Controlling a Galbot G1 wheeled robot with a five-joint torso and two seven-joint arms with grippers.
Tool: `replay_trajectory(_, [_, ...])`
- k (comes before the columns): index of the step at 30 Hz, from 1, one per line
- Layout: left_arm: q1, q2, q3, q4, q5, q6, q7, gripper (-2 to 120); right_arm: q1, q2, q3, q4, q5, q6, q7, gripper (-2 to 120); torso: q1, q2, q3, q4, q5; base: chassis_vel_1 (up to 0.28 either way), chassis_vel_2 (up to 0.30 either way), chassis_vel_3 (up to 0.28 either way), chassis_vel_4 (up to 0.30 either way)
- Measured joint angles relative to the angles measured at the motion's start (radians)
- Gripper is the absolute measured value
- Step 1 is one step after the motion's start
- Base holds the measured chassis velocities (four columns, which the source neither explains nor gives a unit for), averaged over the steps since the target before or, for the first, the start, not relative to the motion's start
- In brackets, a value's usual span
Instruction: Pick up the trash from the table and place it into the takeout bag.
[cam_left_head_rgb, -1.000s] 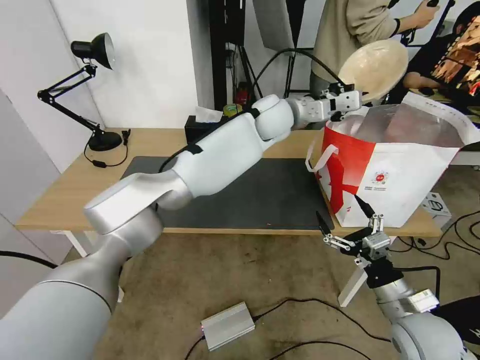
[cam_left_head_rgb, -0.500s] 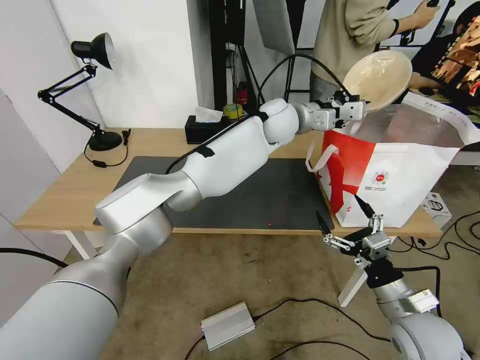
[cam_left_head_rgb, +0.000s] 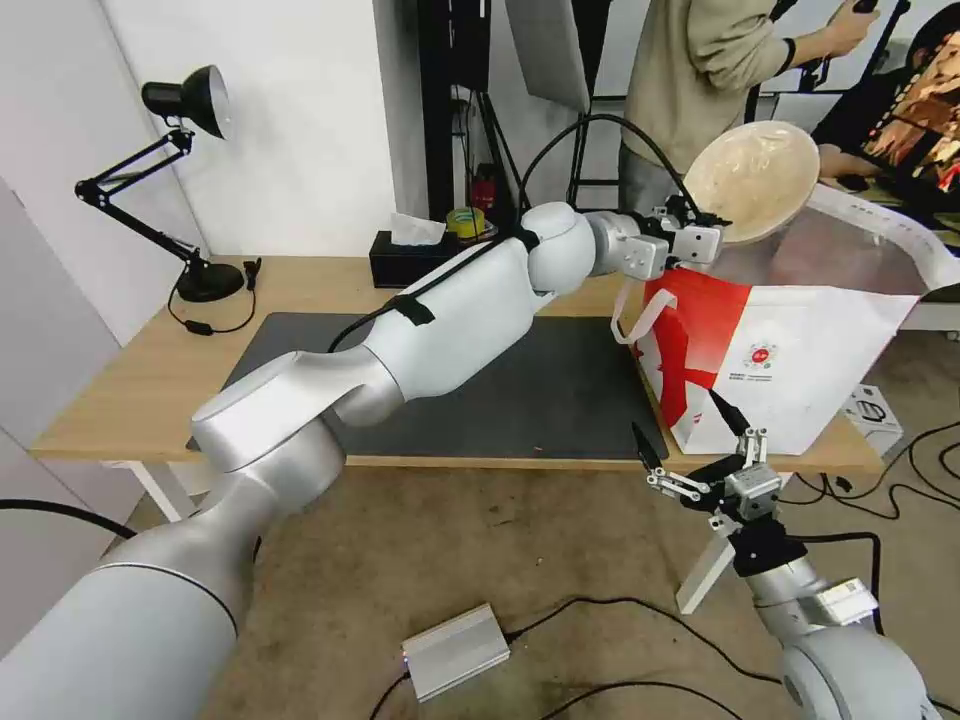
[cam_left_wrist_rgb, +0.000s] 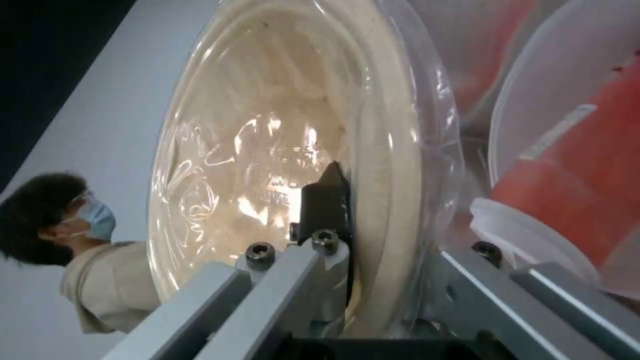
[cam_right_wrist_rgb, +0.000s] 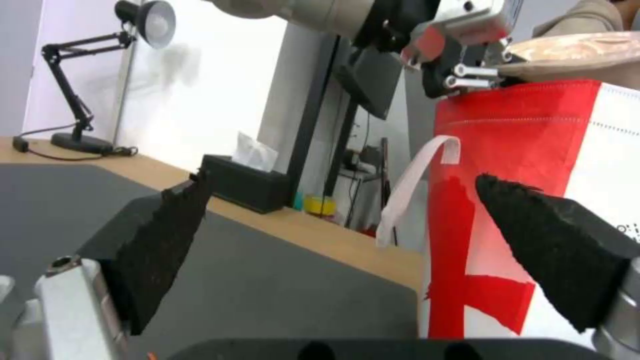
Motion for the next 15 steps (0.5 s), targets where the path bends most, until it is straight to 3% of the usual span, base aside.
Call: replay_trajectory(15, [0.011, 0.0, 0.005, 0.012, 0.083, 0.035, 0.005, 1, 0.0, 0.0, 0.0, 0.0, 0.0, 0.0, 0.0, 99, 0.0, 0.0, 0.0, 0.0, -0.0001, 0.0, 0.0, 0.0, 0.0])
